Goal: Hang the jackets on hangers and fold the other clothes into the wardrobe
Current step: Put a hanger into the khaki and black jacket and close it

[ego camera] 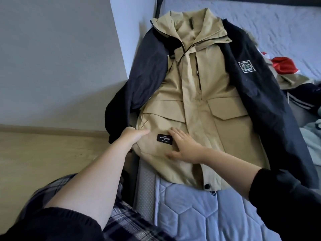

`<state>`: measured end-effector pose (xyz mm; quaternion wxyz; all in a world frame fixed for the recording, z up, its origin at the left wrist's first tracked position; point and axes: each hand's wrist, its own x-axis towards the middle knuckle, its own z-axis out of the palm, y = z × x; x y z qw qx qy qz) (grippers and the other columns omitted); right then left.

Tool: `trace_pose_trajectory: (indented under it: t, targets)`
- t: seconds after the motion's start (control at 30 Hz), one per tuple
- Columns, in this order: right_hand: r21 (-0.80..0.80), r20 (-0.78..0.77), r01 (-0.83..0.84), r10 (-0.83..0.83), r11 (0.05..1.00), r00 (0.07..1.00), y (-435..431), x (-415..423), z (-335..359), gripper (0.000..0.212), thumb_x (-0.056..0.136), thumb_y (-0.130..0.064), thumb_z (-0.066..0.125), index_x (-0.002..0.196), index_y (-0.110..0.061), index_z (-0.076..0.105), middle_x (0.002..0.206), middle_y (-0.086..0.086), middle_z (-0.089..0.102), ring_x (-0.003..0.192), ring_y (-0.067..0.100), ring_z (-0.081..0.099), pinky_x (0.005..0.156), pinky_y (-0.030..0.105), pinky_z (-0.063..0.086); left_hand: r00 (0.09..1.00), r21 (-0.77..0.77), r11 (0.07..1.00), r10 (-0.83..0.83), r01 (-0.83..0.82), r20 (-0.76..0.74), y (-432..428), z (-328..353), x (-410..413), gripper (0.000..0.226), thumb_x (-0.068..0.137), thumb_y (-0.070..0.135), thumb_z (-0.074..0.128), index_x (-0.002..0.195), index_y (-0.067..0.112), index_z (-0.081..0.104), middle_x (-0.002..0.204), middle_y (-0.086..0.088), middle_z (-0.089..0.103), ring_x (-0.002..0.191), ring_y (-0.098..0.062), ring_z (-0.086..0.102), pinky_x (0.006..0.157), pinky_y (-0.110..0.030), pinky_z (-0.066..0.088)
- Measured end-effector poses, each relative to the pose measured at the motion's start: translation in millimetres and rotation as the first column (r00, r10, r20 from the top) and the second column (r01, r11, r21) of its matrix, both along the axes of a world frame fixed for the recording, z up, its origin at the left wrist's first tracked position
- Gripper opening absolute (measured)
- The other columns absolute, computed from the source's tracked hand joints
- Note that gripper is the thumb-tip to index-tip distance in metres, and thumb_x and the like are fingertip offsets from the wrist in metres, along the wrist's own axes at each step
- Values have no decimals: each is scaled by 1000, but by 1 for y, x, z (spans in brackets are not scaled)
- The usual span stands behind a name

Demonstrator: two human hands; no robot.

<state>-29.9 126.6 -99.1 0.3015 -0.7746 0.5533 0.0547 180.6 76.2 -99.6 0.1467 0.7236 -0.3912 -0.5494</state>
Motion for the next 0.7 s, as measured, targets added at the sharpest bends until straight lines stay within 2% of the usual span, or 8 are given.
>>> trace_pose_trajectory:
  t: [0.1, 0.17, 0.23, 0.3, 0.37, 0.5, 0.6, 0.7]
  targets:
    - [32, 66, -35, 33, 999, 997, 23, 16, 6, 119, 73, -59, 69, 152, -23, -12, 159, -7, -10, 146, 10, -12, 120, 43, 1, 876, 84, 992, 123, -95, -466, 6, 21, -2, 27, 88, 34, 65, 100, 10, 68, 107, -9, 70, 98, -23, 65, 95, -35, 48]
    - [-11, 45, 27, -27, 1000, 999, 24, 19, 3, 113, 71, -42, 73, 153, -22, -3, 159, -3, 7, 147, 15, 6, 119, 44, 15, 757, 77, 997, 73, -30, -649, 11, 23, -1, 30, 88, 28, 62, 110, 7, 65, 115, -11, 66, 111, -25, 59, 100, -34, 42]
    - [-66, 152, 167, -156, 984, 976, 14, 18, 1, 79, 74, -24, 67, 144, -17, 31, 140, 7, 46, 130, 24, 42, 103, 36, 39, 687, 33, 999, 12, 17, -726, 16, 19, -1, 43, 82, 19, 68, 123, 10, 57, 123, -12, 62, 118, -27, 54, 104, -35, 39]
    - [-73, 265, 273, -245, 959, 932, 1, 15, 6, 30, 79, -16, 65, 109, -16, 59, 105, 8, 66, 100, 26, 60, 78, 31, 45, 633, 8, 998, -35, 65, -773, 20, 16, -1, 47, 77, 14, 65, 122, 18, 54, 116, -7, 64, 108, -23, 59, 96, -35, 46]
    - [-10, 347, 301, -279, 953, 895, -13, 7, 15, 8, 82, -12, 67, 89, -15, 65, 90, 4, 67, 86, 19, 62, 71, 28, 45, 633, -51, 988, -135, 148, -762, 23, 23, -3, 48, 76, 13, 63, 121, 24, 51, 102, -3, 67, 91, -19, 65, 82, -33, 53]
    - [279, 408, 195, -300, 940, 862, -21, -4, 34, 13, 88, -21, 68, 100, -17, 67, 93, -6, 69, 83, 6, 62, 74, 14, 49, 790, -114, 988, -154, 107, -594, 30, 40, -9, 25, 84, 12, 69, 108, 16, 62, 73, 1, 62, 56, -8, 58, 50, -18, 45]
    - [272, 306, 87, -172, 958, 936, -16, 3, 42, 13, 88, -31, 67, 98, -29, 60, 86, -16, 64, 77, -3, 58, 64, 6, 41, 891, -190, 981, -113, 31, -440, 35, 49, -10, 11, 89, 17, 65, 98, 11, 69, 67, 2, 57, 55, -6, 51, 51, -18, 42]
    - [207, 292, 103, -162, 973, 943, -9, 16, 40, 37, 81, -32, 73, 112, -26, 54, 92, -15, 62, 82, -4, 57, 69, 4, 42, 951, -298, 946, -201, 127, -235, 42, 56, -9, 13, 88, 19, 64, 87, 8, 70, 73, -2, 62, 68, -11, 58, 62, -25, 48]
